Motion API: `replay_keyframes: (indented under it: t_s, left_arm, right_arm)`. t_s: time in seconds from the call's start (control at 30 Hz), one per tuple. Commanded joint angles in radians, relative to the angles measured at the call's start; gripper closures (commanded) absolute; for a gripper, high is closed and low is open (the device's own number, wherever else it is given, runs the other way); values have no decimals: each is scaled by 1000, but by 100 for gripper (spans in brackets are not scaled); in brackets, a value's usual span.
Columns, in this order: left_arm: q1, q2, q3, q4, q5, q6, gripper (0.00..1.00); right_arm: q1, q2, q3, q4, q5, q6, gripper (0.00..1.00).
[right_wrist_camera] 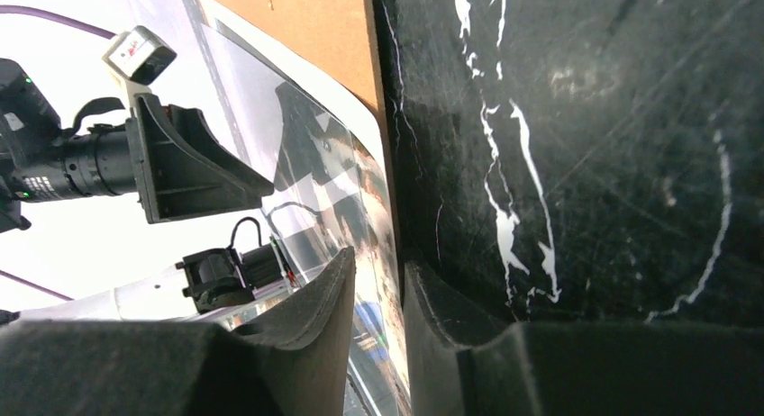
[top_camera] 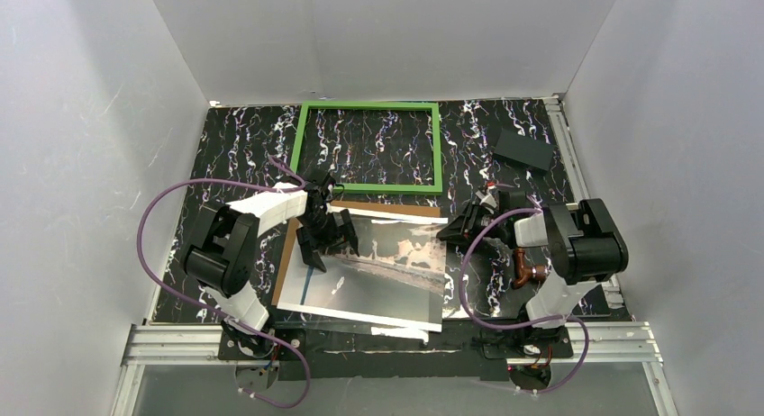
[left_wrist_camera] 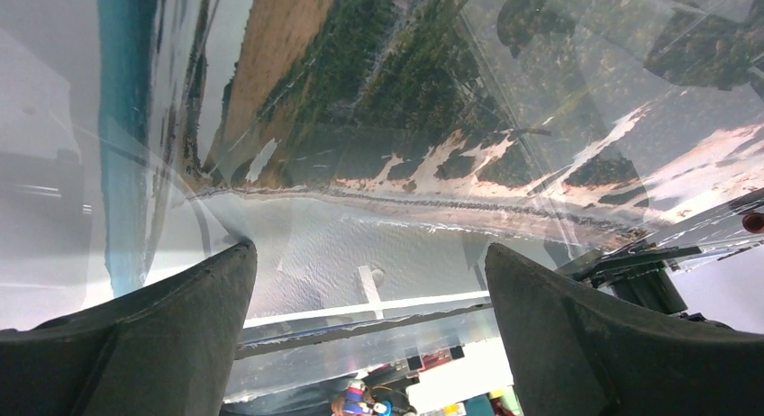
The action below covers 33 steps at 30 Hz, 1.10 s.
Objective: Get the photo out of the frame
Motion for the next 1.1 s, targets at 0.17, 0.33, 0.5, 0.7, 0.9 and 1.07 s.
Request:
replay_keyframes:
  t_s: [0.17,0.33,0.5,0.7,0.9,1.07]
  left_arm:
    - [-4,51,-49,-63,0,4,0]
    - [-4,55,-36,-62,13,5,0]
    - [-4,36,16,-89,59,28,0]
    - [-4,-24,80,-123,90,48,0]
    - [-4,-49,113,-150,100,64,0]
    - [4,-55,107,-177,58,84,0]
  right_arm:
    - [22,112,-20,287,-62,135,80]
    - [17,5,5,81,-9,58,99]
    - [12,-175,98,-358,118,-104,99]
    - [12,-255,242,-669,210,-227,99]
    - [12,-259,316,-744,209,-250,99]
    - [16,-296,365,-804,269,-259,99]
